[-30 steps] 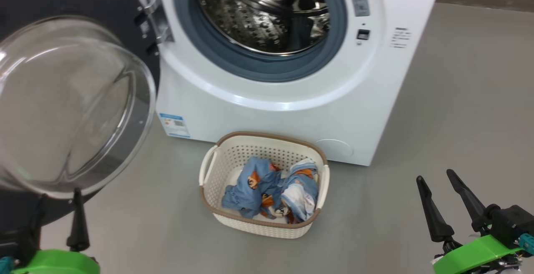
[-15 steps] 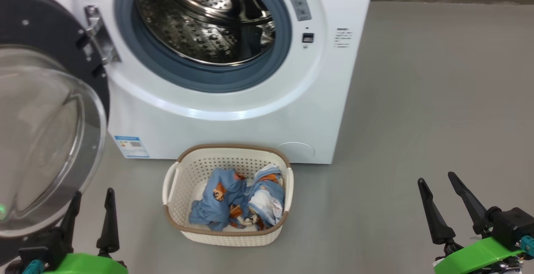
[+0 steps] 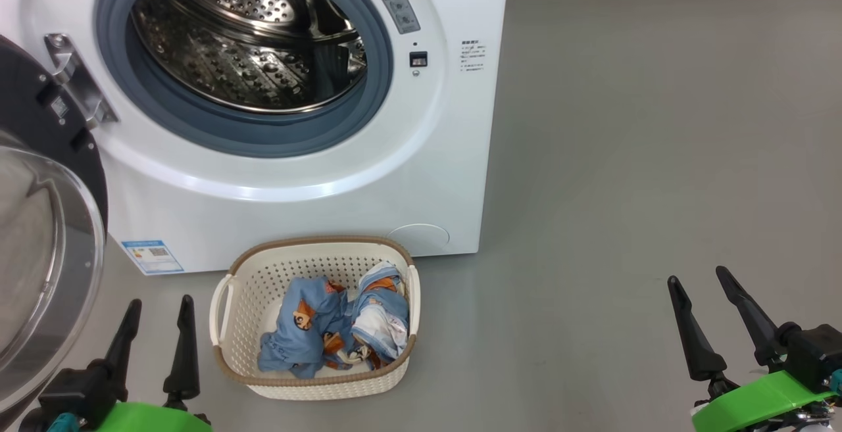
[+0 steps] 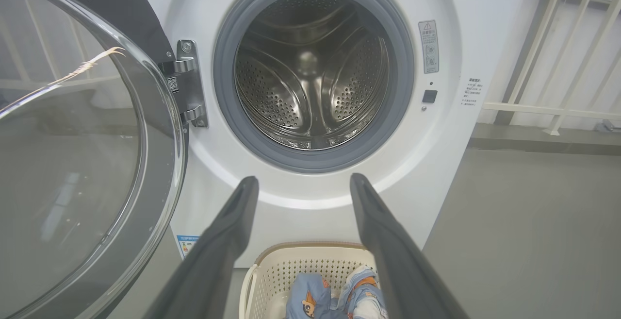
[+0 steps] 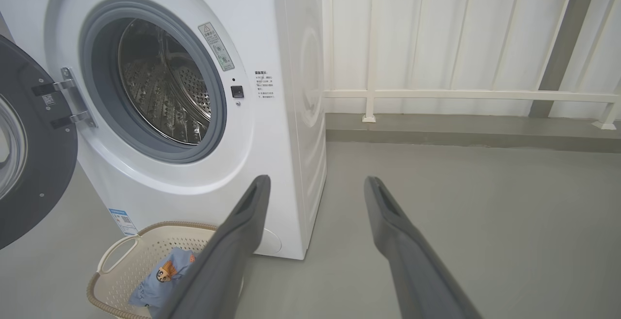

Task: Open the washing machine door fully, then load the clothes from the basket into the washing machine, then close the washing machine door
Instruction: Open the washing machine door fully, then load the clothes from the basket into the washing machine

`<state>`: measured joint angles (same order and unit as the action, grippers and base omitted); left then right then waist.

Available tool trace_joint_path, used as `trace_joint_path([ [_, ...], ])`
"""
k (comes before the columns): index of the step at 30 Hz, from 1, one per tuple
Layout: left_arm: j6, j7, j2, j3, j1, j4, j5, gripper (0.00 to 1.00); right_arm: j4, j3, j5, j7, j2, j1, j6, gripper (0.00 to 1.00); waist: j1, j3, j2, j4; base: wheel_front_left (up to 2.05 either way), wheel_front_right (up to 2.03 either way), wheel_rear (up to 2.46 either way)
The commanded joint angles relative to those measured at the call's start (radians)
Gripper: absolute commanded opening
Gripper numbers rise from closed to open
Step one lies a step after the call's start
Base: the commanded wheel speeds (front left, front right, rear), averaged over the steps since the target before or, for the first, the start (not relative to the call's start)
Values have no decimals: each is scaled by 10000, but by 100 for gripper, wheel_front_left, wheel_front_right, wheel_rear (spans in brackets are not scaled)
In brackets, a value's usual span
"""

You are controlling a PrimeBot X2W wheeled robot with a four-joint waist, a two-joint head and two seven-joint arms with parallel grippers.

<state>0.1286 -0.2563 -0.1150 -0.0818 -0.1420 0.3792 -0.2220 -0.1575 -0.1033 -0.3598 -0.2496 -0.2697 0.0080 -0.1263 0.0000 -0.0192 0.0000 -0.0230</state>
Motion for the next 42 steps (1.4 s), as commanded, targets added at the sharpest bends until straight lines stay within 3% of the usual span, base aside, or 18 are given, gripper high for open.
trace_joint_path([
  [1,20,-55,-217,-285,-78,-345,-170,100,262,-133,71,-122,-228,-131,-44,100,0,2,0,100,0,0,0],
  [22,21,-55,-420,159,110,-234,-801,100,280,-120,106,-122,-36,-51,-44,100,0,68,0,238,1,-4,3],
  [42,21,-55,-561,661,20,-249,-885,100,316,-69,89,-122,57,-19,-44,100,0,-94,0,281,69,-136,66],
])
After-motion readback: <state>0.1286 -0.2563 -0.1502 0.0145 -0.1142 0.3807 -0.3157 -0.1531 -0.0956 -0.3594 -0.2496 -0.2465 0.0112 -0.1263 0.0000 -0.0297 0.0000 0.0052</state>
